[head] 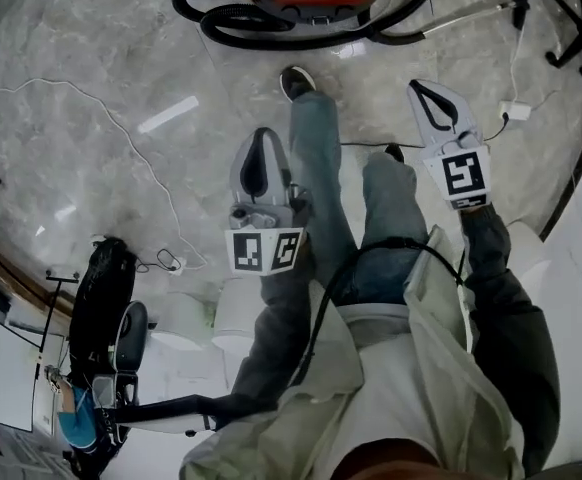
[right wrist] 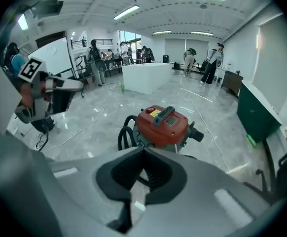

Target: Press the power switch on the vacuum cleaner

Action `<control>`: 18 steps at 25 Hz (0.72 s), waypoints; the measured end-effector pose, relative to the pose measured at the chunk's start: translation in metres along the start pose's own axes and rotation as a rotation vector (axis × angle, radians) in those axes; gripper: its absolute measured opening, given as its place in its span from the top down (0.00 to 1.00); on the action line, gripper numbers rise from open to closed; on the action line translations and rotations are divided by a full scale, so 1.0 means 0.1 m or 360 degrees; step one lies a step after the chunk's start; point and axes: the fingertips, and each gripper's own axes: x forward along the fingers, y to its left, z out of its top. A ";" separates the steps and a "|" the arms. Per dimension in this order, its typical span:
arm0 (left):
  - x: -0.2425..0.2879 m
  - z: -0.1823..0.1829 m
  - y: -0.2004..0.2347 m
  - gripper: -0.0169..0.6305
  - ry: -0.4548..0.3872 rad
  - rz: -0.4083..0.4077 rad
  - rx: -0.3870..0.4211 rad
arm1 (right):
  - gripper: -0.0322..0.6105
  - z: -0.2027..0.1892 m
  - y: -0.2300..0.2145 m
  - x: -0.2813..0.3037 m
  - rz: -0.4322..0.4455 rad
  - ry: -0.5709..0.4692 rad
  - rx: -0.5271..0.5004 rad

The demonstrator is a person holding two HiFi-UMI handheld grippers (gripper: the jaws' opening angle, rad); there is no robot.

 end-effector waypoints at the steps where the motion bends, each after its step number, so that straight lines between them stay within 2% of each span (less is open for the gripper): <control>1: -0.06 -0.03 -0.10 0.96 0.0000 -0.0010 0.0016 | 0.95 -0.11 0.04 -0.20 0.0003 0.0012 -0.0022; 4: -0.23 -0.16 -0.52 0.96 -0.0003 -0.0072 0.0093 | 0.95 -0.30 0.16 -0.74 0.0034 -0.0050 -0.0055; 7: -0.51 -0.23 -1.11 0.96 -0.0069 -0.0148 0.0206 | 0.95 -0.30 0.31 -1.34 0.0049 -0.0259 -0.0075; 10: -1.05 -0.40 -1.90 0.96 -0.0105 -0.0209 0.0276 | 0.95 -0.37 0.55 -2.20 0.0111 -0.0505 0.0014; 13: -1.55 -0.79 -2.84 0.96 -0.0026 -0.0335 0.0364 | 0.95 -0.55 0.67 -3.14 0.0135 -0.0690 0.0051; 15: -1.91 -0.99 -3.36 0.96 -0.0028 -0.0345 0.0403 | 0.95 -0.74 0.64 -3.70 0.0106 -0.0749 0.0044; 18: -2.43 -1.10 -3.83 0.96 -0.0058 -0.0290 0.0393 | 0.95 -1.01 0.58 -4.33 0.0054 -0.0759 0.0102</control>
